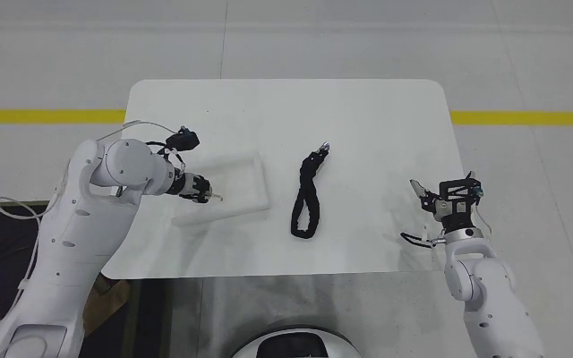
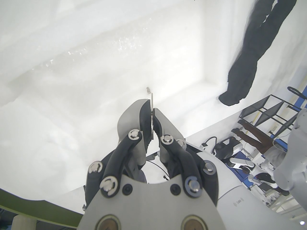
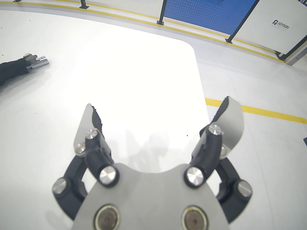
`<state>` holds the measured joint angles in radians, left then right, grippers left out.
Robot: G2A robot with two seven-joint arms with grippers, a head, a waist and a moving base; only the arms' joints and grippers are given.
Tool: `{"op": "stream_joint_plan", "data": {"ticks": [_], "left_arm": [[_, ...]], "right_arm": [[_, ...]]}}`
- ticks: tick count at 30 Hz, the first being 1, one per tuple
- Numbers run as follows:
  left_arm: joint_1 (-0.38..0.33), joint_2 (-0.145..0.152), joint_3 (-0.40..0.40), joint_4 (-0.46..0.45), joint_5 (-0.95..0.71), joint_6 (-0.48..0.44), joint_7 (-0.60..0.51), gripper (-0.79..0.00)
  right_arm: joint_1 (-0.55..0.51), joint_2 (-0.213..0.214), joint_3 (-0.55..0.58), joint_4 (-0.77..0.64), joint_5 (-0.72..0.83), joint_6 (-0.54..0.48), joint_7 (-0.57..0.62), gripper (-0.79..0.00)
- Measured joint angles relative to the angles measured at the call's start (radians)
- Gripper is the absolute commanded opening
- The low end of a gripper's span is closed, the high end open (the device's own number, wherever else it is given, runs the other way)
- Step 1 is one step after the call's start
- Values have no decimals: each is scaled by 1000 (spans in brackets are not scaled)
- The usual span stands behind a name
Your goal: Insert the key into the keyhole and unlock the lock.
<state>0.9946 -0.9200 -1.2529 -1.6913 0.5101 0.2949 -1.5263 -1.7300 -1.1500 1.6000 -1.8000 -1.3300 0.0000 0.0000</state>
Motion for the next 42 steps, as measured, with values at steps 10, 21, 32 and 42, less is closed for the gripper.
{"op": "stream_joint_plan", "data": {"ticks": [10, 21, 32, 42], "left_arm": [[-53, 50, -35, -103, -412, 96, 96, -785], [7, 30, -57, -73, -519, -5, 260, -785], [11, -35, 33, 295, -1053, -491, 423, -785], [-29, -49, 59, 385, -1167, -530, 334, -785]], "right_arm": [[0, 0, 0, 0, 0, 0, 0, 0], [0, 0, 0, 0, 0, 0, 0, 0], [0, 0, 0, 0, 0, 0, 0, 0], [0, 0, 0, 0, 0, 0, 0, 0]]}}
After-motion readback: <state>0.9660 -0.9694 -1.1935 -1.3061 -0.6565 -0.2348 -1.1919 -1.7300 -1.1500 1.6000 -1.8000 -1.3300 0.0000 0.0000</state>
